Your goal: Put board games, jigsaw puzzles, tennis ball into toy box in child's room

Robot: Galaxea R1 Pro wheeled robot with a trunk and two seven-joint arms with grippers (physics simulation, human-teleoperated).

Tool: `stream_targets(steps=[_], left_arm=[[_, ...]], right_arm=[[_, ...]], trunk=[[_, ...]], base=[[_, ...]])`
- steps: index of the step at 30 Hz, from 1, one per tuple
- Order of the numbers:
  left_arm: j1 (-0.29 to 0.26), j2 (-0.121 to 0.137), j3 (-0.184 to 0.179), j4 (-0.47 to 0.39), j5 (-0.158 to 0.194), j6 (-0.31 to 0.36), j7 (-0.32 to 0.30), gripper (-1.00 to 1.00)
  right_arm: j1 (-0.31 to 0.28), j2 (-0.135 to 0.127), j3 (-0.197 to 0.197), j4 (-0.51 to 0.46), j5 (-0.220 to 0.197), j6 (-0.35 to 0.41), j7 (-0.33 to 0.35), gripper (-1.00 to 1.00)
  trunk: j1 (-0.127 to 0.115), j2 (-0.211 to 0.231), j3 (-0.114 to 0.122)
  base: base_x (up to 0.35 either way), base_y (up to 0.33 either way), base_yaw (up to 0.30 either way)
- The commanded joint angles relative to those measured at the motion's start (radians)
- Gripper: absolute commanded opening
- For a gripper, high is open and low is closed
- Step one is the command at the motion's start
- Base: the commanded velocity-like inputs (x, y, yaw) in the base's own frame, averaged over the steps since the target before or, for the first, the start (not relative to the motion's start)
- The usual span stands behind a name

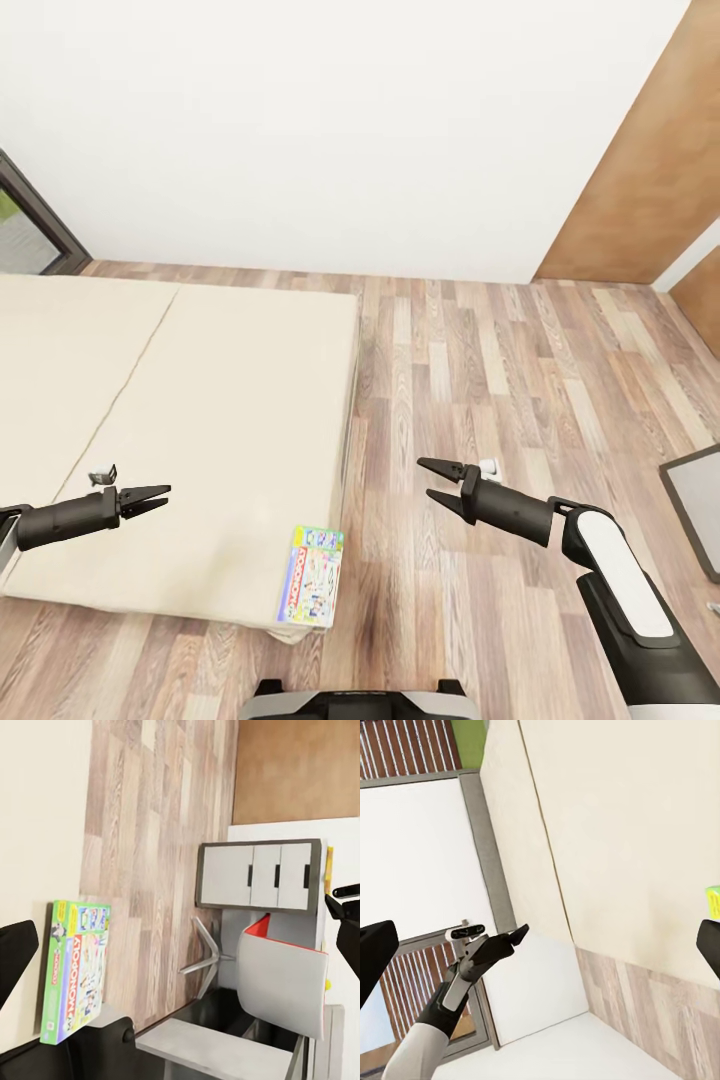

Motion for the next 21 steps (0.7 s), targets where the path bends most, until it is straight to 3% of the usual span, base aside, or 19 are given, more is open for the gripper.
stream_targets(steps=[1,21], left_arm=[[-0.001,-0.001,0.005,0.0,-0.011,0.011,-0.008,1.0],[-0.001,-0.002,0.005,0.0,-0.012,0.011,-0.008,1.0]], right_arm=[[-0.001,0.0,-0.001,0.0,-0.002,0.004,-0.002,1.0],[-0.001,0.004,-0.001,0.0,-0.001,0.004,-0.002,1.0]], trunk=[[0.001,-0.002,0.0],[0.001,-0.002,0.033]], base=[[0.0,0.0,0.0],[0.0,0.0,0.0]])
